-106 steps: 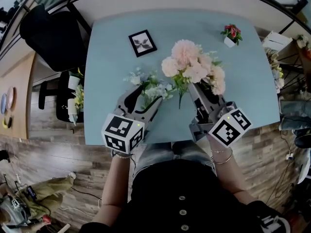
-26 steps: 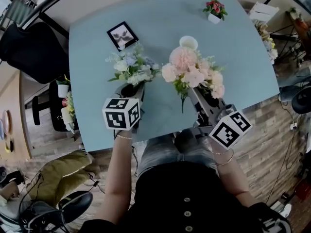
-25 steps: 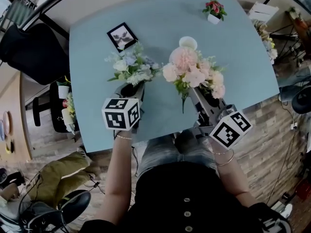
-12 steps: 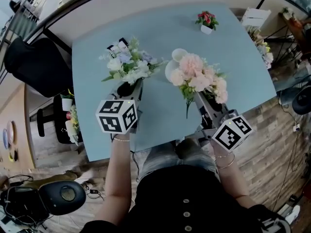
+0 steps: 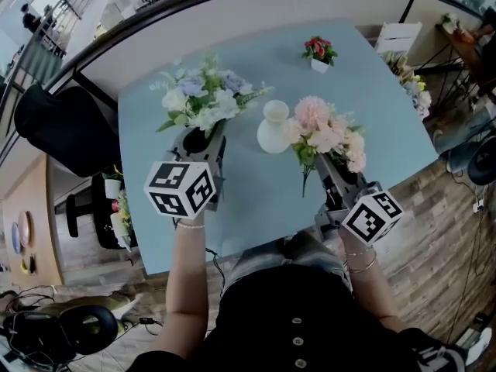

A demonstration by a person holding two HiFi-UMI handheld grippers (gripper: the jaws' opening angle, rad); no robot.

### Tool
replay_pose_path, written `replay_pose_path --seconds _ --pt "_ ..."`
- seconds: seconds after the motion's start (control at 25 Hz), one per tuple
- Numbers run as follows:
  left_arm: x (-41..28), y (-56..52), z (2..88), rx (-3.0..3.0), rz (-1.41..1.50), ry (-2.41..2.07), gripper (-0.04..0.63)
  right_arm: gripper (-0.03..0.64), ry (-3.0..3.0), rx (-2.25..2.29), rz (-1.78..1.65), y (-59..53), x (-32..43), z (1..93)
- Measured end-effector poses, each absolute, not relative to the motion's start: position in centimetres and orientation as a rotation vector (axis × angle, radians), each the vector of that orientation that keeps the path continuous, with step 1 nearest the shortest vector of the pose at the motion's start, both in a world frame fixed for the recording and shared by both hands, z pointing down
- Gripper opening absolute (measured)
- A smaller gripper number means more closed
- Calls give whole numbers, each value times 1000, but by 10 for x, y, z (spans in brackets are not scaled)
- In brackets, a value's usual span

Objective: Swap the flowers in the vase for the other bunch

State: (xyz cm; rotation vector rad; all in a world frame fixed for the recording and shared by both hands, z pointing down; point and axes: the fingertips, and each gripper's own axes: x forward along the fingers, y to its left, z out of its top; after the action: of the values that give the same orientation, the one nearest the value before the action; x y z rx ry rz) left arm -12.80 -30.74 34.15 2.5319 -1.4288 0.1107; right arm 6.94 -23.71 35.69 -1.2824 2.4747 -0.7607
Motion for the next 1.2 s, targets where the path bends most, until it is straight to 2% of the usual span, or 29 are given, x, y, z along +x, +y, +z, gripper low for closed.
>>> replay_pose_path --seconds 0.36,1.2 --pt "-70 -362 273 2684 25 -1373 67 74 2443 -1314 -746 -277 114 338" --pt "-41 -382 180 2944 -424 -1242 66 72 2362 -1400 -697 -284 119 347"
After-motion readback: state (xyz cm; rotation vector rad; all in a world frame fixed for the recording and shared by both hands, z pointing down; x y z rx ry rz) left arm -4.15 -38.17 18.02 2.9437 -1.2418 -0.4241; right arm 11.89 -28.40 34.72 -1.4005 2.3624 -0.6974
